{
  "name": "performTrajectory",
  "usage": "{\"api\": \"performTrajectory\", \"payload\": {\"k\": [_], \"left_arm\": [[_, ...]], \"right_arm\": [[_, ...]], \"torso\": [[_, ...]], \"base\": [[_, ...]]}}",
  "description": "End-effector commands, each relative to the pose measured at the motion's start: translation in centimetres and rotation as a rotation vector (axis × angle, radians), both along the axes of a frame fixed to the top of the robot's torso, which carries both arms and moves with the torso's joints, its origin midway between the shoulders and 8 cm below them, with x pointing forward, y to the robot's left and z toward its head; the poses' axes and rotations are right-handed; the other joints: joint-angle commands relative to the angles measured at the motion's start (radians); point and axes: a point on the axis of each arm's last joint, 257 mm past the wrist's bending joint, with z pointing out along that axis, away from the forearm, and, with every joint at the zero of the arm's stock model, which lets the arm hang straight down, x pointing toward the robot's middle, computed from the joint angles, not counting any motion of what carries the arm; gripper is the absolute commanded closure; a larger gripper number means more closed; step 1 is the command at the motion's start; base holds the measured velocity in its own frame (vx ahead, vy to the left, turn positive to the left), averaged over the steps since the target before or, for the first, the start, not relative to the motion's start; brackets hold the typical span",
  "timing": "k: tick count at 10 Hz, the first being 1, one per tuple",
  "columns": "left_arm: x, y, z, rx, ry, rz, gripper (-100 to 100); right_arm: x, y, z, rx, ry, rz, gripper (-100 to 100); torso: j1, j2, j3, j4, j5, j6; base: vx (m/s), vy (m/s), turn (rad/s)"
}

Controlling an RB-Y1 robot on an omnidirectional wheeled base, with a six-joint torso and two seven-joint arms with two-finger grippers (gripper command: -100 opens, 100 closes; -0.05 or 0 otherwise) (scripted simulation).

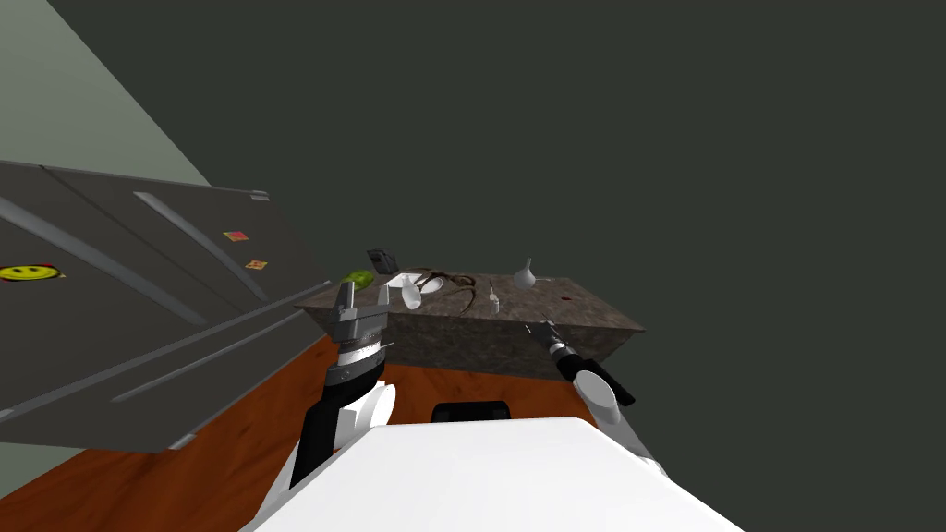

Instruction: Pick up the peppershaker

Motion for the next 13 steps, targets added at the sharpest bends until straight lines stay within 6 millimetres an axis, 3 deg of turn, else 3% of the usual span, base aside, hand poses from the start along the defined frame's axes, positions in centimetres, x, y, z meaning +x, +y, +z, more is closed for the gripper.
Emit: {"api": "performTrajectory", "payload": {"k": [1, 4, 6, 8, 13], "left_arm": [[0.0, 0.0, 0.0, 0.0, 0.0, 0.0, 0], [0.0, 0.0, 0.0, 0.0, 0.0, 0.0, 0], [0.0, 0.0, 0.0, 0.0, 0.0, 0.0, 0], [0.0, 0.0, 0.0, 0.0, 0.0, 0.0, 0], [0.0, 0.0, 0.0, 0.0, 0.0, 0.0, 0]], "right_arm": [[0.0, 0.2, -0.4, 0.037, 0.011, 0.008, -100], [-1.0, 0.9, -2.5, 0.127, 0.06, 0.034, -100], [-1.0, 1.0, -2.3, 0.146, 0.055, 0.033, -100], [-2.0, 1.7, -4.0, 0.231, 0.092, 0.052, -100], [-3.3, 3.0, -5.1, 0.396, 0.107, 0.067, -100]], "torso": [[0.0, 0.0, 0.0, 0.0, 0.0, 0.0], [0.001, -0.001, -0.001, 0.0, 0.0, 0.0], [0.0, -0.001, -0.001, 0.0, 0.0, 0.0], [0.0, 0.0, 0.0, 0.0, 0.0, 0.0], [0.001, -0.002, -0.001, 0.0, 0.0, 0.0]], "base": [[0.03, 0.001, 0.035], [0.049, 0.014, 0.053], [0.028, 0.0, 0.014], [0.052, 0.02, 0.087], [0.068, 0.016, 0.041]]}}
